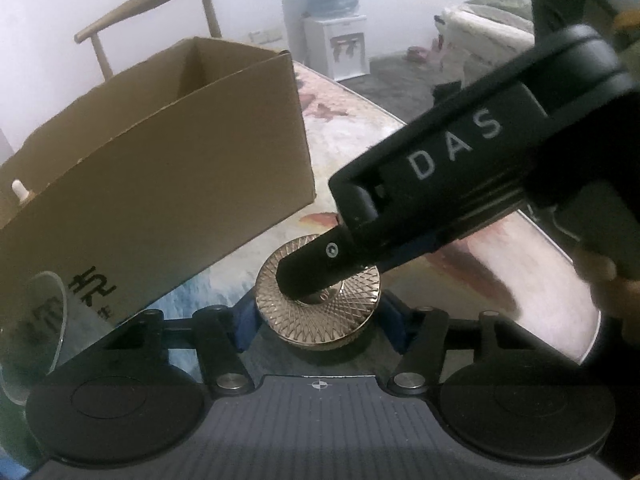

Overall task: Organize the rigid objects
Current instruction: 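Carry the gold-lidded jar into the box and open the right gripper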

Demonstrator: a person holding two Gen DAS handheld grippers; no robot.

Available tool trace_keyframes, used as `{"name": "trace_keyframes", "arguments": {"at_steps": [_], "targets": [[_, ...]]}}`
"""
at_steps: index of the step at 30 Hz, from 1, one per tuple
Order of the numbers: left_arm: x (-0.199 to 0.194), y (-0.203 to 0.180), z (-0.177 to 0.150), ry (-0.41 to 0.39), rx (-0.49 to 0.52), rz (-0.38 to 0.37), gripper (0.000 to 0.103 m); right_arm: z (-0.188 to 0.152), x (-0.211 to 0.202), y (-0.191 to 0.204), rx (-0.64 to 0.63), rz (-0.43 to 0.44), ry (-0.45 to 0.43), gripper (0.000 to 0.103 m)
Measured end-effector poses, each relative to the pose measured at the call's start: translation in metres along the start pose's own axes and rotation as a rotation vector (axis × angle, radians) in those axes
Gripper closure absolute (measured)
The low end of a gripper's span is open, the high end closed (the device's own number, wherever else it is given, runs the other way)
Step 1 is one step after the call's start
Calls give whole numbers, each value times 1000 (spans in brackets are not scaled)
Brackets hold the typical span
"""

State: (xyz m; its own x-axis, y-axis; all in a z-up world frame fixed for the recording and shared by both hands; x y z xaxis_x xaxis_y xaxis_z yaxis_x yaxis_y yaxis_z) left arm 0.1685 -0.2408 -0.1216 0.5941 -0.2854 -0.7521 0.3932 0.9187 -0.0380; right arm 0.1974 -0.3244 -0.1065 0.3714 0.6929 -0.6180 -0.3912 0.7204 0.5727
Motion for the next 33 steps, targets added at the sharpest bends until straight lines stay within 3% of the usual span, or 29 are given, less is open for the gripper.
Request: {"name": "trace_keyframes", "arguments": {"at_steps": [10, 18, 22, 27, 33], "targets": [[-16, 0, 1, -13, -44, -14, 47, 1, -2, 8, -9, -25, -2, 49], [-82, 1, 23, -106, -45, 26, 47, 17, -39, 59, -88, -25, -65, 49], [-115, 13, 47, -180, -48, 68, 47, 49, -56, 93, -171, -9, -113, 49], [-119, 37, 107, -216, -81, 113, 47, 104, -60, 126, -264, 25, -137, 49], [-80, 89, 155, -85, -195, 110, 47, 176, -19, 129, -259, 71, -53, 49]]}}
Point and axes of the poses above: each gripper's, at about its wrist camera, not at the fingertips, and x roughly the way its jaws point, y to its left, z to its top, the point moved 9 cm from there along x, roughly the way its jaws point, and after that the axes turned 14 degrees about -x, right-handed, at the moved point
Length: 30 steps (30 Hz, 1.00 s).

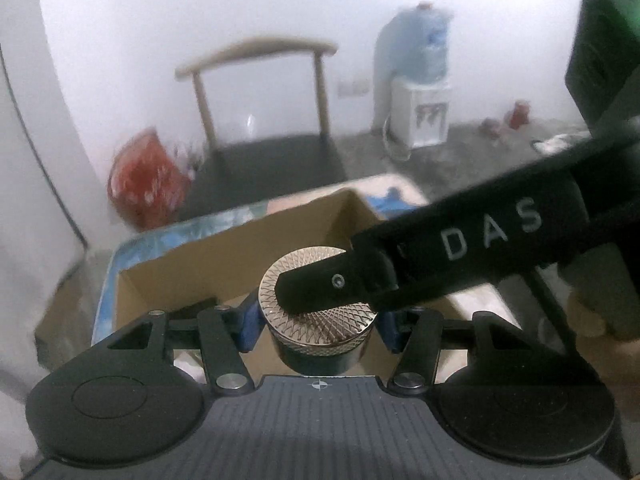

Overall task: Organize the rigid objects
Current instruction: 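Carry the gold-lidded jar into the box and open the right gripper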

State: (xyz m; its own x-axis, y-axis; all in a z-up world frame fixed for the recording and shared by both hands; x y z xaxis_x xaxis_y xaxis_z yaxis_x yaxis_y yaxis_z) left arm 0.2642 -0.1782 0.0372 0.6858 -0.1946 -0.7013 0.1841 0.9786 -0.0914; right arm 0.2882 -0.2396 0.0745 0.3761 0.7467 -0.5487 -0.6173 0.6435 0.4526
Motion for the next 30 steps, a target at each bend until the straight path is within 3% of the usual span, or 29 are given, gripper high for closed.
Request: {"name": "trace_keyframes", "arguments": {"at_steps": [6, 15, 21, 30], "targets": [[76, 39, 27, 185, -109, 54, 47, 30, 73, -40, 73, 27, 132, 49], [136, 64, 13, 370, -188, 122, 47, 26, 158, -93, 158, 32, 281, 49], [160, 70, 2, 437, -202, 166, 47, 17, 184, -108, 174, 29, 334, 49], [169, 72, -5, 459, -188, 208, 46, 11, 198, -114, 175, 32, 352, 49]]}}
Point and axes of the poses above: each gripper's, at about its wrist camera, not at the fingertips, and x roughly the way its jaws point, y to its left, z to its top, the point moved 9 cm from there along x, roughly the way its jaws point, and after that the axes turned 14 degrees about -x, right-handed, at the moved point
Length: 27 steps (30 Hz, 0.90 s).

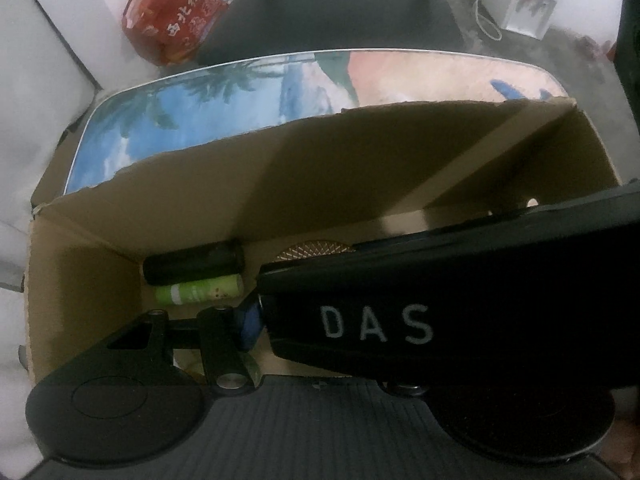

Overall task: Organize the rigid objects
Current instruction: 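Carry the gold-lidded jar into the box and open the right gripper, then grasp the clear glass cup by its rim with the right gripper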

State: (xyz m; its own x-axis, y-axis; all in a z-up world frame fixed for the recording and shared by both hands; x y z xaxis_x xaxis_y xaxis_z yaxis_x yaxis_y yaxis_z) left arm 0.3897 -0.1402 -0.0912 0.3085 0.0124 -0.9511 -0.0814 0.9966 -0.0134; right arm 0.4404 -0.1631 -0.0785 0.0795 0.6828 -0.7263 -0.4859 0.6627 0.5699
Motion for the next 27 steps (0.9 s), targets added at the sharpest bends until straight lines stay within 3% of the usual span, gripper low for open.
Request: {"name": "trace_keyframes", "arguments": {"at_steps": [7, 11, 15, 22, 27], "targets": [[3, -2, 0, -19, 29, 32, 43, -4, 4, 0, -30, -43, 2, 50], [-6, 0, 1, -32, 12, 13, 40, -3, 3, 1, -24, -25, -13, 51], [-28, -2, 1, -86, 17, -13, 31, 0, -12, 5, -38, -45, -55, 51], [-99, 2, -25, -183, 23, -158, 28, -22, -82, 32, -84, -49, -203, 51], [-163, 15, -67, -334, 61, -252, 20, -71, -154, 67, -141, -26, -375, 51]]}}
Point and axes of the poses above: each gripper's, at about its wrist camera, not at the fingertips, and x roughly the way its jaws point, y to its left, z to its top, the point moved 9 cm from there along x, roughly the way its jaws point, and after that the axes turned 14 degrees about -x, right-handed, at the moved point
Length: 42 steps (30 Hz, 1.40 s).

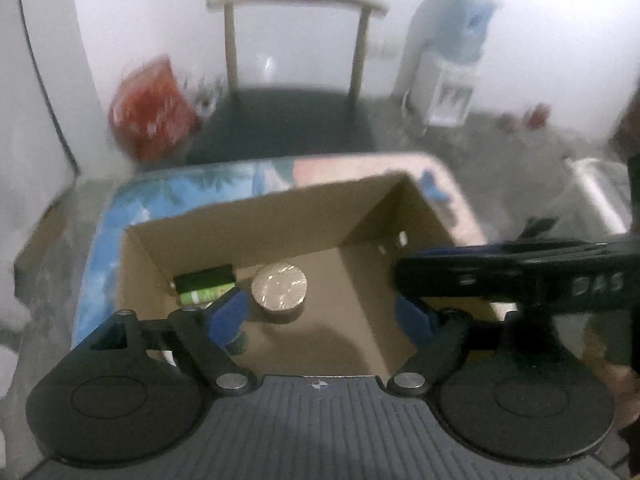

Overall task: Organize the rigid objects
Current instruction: 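Grasp the clear glass cup by its rim with the right gripper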

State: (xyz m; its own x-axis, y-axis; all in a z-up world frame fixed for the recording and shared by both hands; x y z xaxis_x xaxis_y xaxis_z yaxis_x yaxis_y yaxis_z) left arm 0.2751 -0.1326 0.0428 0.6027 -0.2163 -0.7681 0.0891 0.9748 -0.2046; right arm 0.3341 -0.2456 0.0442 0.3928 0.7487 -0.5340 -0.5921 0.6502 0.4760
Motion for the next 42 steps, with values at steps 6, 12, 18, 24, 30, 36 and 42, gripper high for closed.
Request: {"name": "trace_keyframes", "arguments": {"at_steps": [6, 12, 18, 24, 30, 36, 42], "targets": [[-62, 2, -49, -155, 66, -32, 15, -40, -69, 36, -37, -9, -110, 51], [-70, 12, -99, -208, 77, -18, 13, -85, -78, 59, -29, -14, -102, 50], [-45, 25, -132, -166, 54, -38, 13, -123, -48, 79, -54, -26, -8, 45], [-9, 40, -150, -168, 126, 66, 13, -137, -3, 92, -112, -38, 115, 38], [15, 46, -152, -151, 133, 78, 13, -143, 30, 86, -60, -20, 164, 38], [30, 45, -155, -116, 119, 34, 14, -149, 55, 78, 6, 26, 219, 38], [31, 36, -161, -127, 115, 14, 13, -151, 54, 77, 3, 39, 234, 38]]}}
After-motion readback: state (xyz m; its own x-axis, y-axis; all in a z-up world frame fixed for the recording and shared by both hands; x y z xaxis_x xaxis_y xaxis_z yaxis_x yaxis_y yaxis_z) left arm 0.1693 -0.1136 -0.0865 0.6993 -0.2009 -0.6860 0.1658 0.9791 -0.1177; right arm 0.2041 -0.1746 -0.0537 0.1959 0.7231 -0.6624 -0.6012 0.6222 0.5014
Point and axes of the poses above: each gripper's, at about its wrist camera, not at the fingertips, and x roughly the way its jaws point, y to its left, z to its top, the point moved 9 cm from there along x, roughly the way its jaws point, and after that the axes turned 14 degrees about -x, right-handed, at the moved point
